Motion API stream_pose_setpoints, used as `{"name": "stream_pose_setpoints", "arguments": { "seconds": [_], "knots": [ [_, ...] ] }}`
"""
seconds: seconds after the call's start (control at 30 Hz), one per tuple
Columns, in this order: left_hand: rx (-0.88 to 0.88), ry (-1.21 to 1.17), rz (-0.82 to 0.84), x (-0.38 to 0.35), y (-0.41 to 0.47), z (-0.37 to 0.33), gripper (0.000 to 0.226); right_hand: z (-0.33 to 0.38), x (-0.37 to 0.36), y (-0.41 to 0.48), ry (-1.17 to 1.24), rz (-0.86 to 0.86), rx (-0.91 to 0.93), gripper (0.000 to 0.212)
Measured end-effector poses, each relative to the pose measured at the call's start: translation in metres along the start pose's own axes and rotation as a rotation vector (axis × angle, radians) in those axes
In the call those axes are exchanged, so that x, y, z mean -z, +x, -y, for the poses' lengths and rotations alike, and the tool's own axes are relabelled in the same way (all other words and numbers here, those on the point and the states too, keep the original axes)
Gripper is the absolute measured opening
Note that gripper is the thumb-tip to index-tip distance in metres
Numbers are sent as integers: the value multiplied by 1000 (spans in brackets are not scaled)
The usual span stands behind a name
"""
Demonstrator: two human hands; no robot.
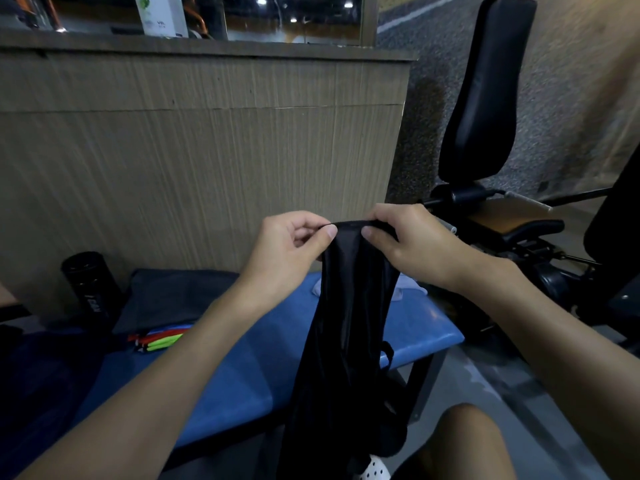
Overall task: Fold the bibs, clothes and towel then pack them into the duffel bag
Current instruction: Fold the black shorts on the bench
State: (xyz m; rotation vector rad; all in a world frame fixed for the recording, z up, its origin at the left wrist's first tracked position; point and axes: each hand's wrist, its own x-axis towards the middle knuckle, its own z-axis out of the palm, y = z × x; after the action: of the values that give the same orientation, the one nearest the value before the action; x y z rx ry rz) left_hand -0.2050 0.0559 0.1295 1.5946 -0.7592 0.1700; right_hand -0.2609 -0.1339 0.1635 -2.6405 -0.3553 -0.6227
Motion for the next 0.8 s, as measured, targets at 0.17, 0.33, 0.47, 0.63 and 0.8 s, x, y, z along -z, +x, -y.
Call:
{"name": "stream_pose_setpoints", "arguments": {
  "seconds": [0.17, 0.33, 0.47, 0.63, 0.8],
  "knots": [
    [-10, -32, 73, -5, 4, -8, 19, 12, -1, 3, 173, 30, 51, 19],
    [123, -180, -84, -22, -9, 3, 19, 14, -4, 7, 175, -39, 47, 11],
    [171, -168, -109, -41, -26, 17, 8, 13, -6, 9, 160, -143, 68, 12],
    [200, -187, -68, -47, -33, 29, 23, 10, 0, 5, 73, -49, 62, 11],
    [248, -91, -33, -51, -48, 50, 14, 2, -2, 0, 79, -119, 34, 21]
  ]
}}
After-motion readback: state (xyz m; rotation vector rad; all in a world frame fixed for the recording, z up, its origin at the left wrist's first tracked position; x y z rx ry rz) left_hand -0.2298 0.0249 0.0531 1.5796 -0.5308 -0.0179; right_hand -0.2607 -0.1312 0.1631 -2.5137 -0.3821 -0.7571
